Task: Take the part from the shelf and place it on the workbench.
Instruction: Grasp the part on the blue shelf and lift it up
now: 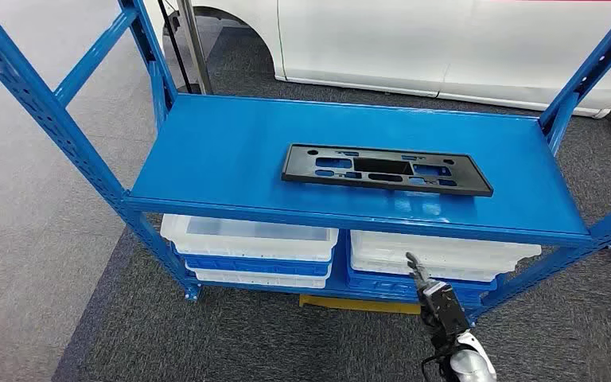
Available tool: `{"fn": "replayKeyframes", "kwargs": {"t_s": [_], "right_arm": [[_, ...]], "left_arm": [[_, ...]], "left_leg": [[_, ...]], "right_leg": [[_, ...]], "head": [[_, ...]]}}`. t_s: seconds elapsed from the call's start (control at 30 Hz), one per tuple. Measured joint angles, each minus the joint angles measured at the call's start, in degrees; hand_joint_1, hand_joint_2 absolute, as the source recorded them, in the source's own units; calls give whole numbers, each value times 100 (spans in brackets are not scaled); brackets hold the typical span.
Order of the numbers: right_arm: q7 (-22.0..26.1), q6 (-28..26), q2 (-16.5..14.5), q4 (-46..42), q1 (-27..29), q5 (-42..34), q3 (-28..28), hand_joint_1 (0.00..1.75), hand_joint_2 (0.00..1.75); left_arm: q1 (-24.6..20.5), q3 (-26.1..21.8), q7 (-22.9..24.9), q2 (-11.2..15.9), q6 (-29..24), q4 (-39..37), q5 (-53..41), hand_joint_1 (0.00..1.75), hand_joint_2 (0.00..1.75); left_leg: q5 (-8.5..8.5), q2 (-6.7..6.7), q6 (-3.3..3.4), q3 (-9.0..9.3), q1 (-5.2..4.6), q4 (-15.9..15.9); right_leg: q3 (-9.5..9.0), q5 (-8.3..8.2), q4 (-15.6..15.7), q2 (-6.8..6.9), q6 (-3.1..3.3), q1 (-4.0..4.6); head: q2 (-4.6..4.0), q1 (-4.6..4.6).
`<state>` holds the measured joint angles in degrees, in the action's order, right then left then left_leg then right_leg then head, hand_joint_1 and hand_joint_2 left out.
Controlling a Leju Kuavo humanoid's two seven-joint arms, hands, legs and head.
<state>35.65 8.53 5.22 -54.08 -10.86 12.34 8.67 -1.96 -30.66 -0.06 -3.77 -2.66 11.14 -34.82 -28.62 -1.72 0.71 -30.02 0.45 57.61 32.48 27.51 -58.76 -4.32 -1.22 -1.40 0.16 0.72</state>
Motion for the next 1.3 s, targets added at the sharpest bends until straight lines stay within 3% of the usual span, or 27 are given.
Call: {"fn": "replayKeyframes", "kwargs": {"t_s": [0.33, 0.63, 1.3], "right_arm": [[-230, -484, 303, -1905, 705, -157, 739, 0, 0], [-517, -1081, 78, -2310, 693, 50, 1699, 0, 0], [-632, -1208, 76, -2858, 734, -23, 1856, 0, 0]], "left_arm": [[42, -28, -50, -1, 86, -1, -99, 0, 0], [110, -202, -103, 207, 409, -2, 76, 0, 0], [143, -224, -189, 368, 464, -3, -20, 0, 0]], "left_leg": [[-6, 0, -6, -12, 9, -3], [-5, -5, -8, -12, 17, -5], [-5, -4, -8, -14, 15, -5]], "right_leg": [[6, 3, 0, -1, 2, 5], [7, 4, -3, 5, 3, 12], [8, 4, -1, 2, 3, 9]], "head": [[0, 2], [0, 2], [0, 2]]}}
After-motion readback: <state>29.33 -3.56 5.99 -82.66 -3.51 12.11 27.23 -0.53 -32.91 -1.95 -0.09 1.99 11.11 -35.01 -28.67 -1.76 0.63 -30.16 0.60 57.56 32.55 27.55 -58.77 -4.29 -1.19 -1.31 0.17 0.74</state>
